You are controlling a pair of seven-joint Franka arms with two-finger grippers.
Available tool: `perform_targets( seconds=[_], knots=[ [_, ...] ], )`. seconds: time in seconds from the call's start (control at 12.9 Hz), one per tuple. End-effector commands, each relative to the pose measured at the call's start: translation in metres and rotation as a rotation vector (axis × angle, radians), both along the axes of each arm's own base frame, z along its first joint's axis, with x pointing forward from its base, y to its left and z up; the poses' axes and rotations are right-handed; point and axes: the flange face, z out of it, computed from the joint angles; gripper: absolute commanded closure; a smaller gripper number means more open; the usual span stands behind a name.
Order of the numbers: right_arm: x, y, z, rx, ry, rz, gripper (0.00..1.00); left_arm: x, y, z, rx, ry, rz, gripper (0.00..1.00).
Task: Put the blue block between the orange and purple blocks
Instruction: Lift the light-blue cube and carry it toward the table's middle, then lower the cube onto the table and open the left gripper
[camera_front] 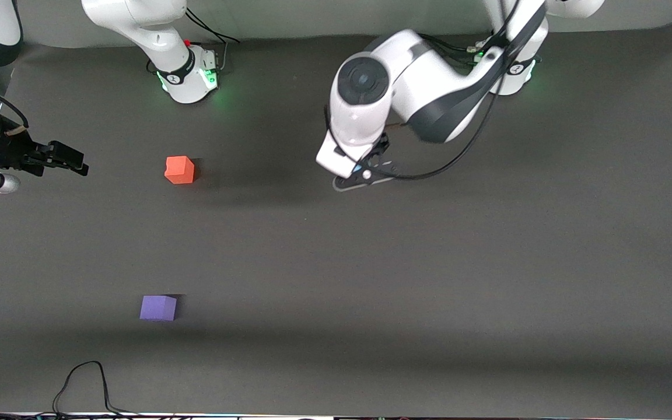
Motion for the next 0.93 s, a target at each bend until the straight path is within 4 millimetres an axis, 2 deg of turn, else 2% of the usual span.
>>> perform_targets(
  seconds=[0.0, 0.16, 0.39, 0.54, 0.85],
  knots=[
    [-0.003, -0.003, 0.001, -0.012, -0.010, -0.005, 0.00, 0.004, -0.017, -0.072, -0.010, 0.009, 0.045, 0.75],
    [-0.002, -0.004, 0.000, -0.013, -0.007, -0.006, 0.00, 0.007, -0.021, -0.113, 0.017, -0.005, 0.018, 0.75],
    [-0.002, -0.010, -0.001, -0.014, -0.005, -0.017, 0.00, 0.006, -0.021, -0.156, 0.033, -0.003, 0.002, 0.75],
    [-0.002, 0.001, -0.001, -0.013, -0.005, -0.009, 0.00, 0.005, -0.022, -0.169, 0.031, -0.020, -0.005, 0.75],
    [-0.002, 0.008, -0.002, -0.006, -0.004, -0.002, 0.00, -0.001, -0.021, -0.195, 0.001, -0.036, 0.002, 0.74]
  ],
)
